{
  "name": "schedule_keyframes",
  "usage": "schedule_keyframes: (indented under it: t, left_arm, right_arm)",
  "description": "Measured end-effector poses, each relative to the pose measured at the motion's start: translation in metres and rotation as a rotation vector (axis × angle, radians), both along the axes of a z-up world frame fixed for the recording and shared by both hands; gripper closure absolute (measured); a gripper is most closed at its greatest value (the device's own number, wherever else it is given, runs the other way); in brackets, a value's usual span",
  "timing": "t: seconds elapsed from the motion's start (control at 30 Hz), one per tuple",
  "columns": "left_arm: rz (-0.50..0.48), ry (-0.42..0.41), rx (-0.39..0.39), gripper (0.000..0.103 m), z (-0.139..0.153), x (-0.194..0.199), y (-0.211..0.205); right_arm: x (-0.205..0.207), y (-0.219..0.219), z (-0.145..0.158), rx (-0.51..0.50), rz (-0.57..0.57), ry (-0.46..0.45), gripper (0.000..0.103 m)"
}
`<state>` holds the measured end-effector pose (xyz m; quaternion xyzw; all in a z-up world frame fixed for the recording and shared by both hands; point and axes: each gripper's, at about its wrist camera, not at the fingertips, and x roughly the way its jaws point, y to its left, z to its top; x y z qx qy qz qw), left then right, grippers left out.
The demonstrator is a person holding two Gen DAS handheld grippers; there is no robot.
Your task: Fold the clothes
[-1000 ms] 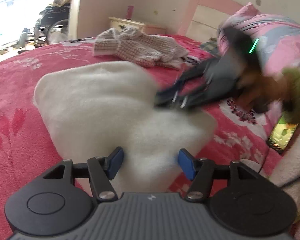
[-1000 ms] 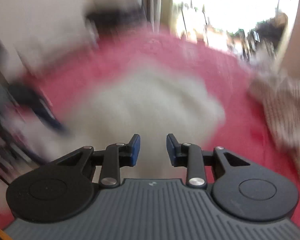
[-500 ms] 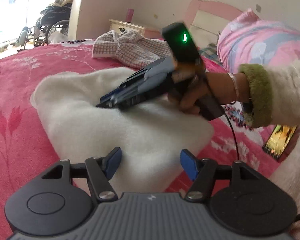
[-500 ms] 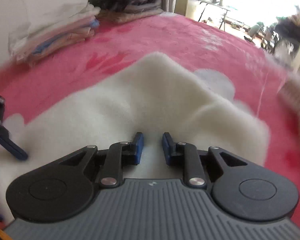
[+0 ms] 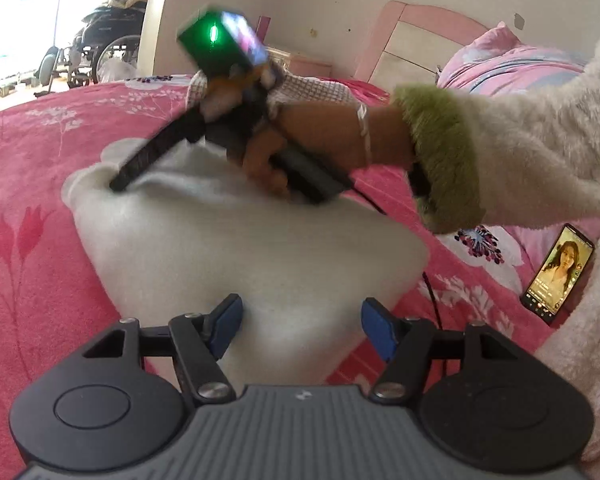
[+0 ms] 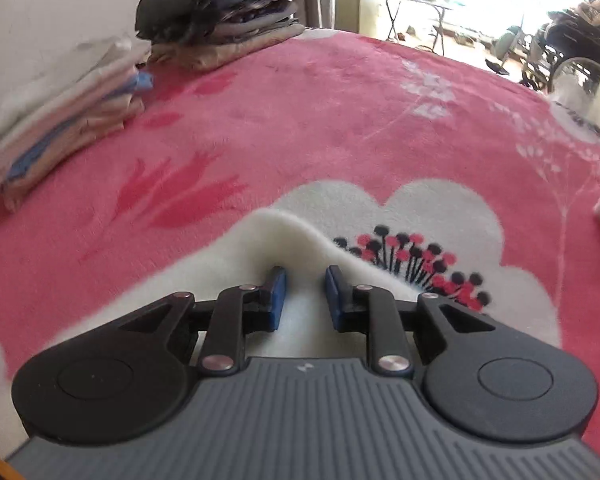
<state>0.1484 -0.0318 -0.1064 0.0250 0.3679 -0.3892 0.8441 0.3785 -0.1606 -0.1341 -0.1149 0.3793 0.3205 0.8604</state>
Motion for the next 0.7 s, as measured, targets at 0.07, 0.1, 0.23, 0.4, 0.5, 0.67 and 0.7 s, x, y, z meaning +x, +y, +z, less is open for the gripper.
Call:
schedule_keyframes:
  t: [0.07,0.1,0.23,0.4,0.5,0.67,0.7]
  left_arm:
    - [-0.014,-0.015,0.019,0.037,0.000,-0.002,-0.001]
    - [-0.017,-0.020,0.027,0.037,0.001,-0.002,-0.002]
    - [-0.019,-0.029,0.051,0.034,0.003,-0.001,-0.008]
    - [-0.019,-0.019,0.065,0.033,0.006,-0.001,-0.010]
    - [-0.019,-0.018,0.070,0.033,0.008,-0.003,-0.009]
    - [-0.018,-0.020,0.067,0.032,0.008,-0.002,-0.012]
    - [-0.015,-0.016,0.071,0.032,0.010,0.000,-0.013]
  right_arm:
    - [0.002,0.004,0.012,0.037,-0.007,-0.005,0.082]
    - [0.004,0.006,0.016,0.067,-0.007,-0.012,0.082]
    - [0.019,0.025,-0.020,-0.025,0.003,-0.010,0.082]
    - [0.013,0.008,0.003,0.025,-0.043,-0.013,0.082]
    - [-0.006,-0.028,0.012,0.037,-0.111,0.001,0.081]
    - [-0.041,-0.092,0.009,0.030,-0.217,0.028,0.081]
    - [-0.042,-0.102,-0.005,0.065,-0.225,0.033,0.081]
